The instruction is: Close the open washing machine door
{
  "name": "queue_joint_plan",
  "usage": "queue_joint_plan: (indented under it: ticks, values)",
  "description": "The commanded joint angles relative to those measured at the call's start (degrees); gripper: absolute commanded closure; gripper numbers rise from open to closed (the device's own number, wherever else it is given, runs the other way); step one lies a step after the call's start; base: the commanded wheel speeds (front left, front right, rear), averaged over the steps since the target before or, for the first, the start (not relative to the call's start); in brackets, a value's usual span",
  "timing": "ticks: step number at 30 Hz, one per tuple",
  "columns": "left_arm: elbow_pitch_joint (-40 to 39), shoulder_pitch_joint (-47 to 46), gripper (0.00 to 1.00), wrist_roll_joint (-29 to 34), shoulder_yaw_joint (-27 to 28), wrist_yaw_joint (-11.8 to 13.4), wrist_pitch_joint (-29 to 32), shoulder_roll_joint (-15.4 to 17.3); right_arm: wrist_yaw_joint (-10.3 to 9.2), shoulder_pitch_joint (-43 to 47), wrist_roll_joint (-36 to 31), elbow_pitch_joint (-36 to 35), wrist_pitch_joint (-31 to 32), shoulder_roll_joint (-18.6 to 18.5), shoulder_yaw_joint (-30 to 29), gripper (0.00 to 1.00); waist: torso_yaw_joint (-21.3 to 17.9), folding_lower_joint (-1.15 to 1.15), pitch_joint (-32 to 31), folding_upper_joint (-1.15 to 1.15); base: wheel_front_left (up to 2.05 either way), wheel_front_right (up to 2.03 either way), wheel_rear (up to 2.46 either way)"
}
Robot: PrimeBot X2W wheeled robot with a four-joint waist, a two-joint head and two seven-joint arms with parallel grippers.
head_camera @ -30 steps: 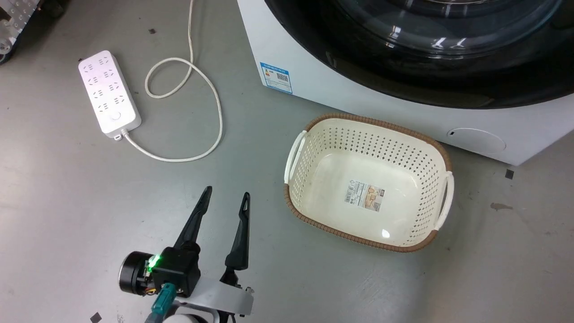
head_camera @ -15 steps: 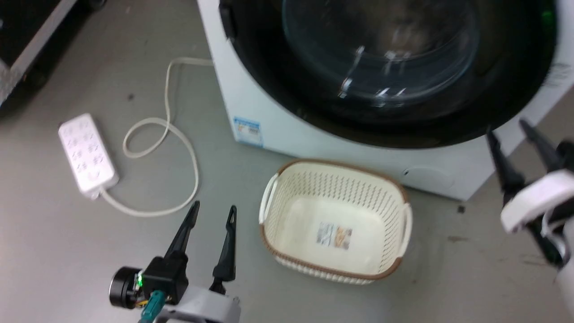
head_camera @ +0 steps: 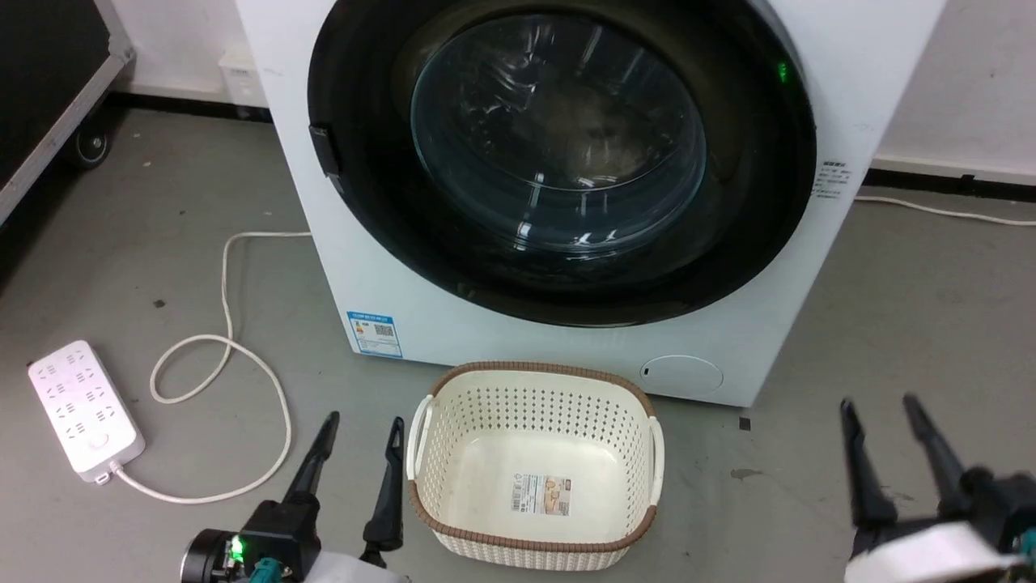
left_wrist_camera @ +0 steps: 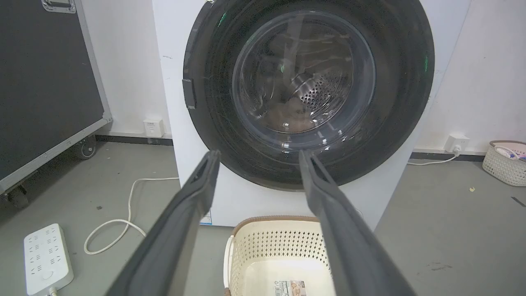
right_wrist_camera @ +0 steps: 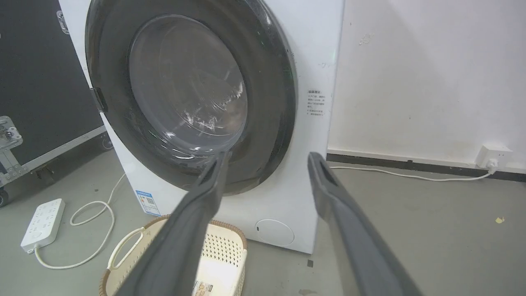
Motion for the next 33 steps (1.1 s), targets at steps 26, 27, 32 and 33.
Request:
queue_joint_plan:
  ticks: [26, 27, 32, 33]
  values:
    - [1.43, -0.17, 1.0, 0.84, 0.76, 0.28, 1.37, -0.05, 0.0, 6.42, -5.71, -4.42, 1.3, 4.28, 0.37, 1.0, -0.15, 0.01, -0.33, 0.0, 0.0, 0.0, 0.0]
    - [1.38, -0.18, 1.0, 0.88, 0.81, 0.3, 1.48, -0.05, 0.0, 6.38, -5.74, -4.46, 1.41, 4.28, 0.4, 1.0, -0.15, 0.01, -0.33, 0.0, 0.0, 0.0, 0.0]
    - [1.14, -0.25, 1.0, 1.09, 1.04, 0.42, 2.07, -0.05, -0.01, 6.15, -5.9, -4.65, 2.0, 4.3, 0.54, 1.0, -0.15, 0.01, -0.32, 0.0, 0.0, 0.0, 0.0]
    - [1.09, -0.26, 1.0, 1.13, 1.09, 0.45, 2.19, -0.05, -0.01, 6.11, -5.93, -4.69, 2.12, 4.3, 0.56, 1.0, -0.15, 0.01, -0.31, 0.0, 0.0, 0.0, 0.0]
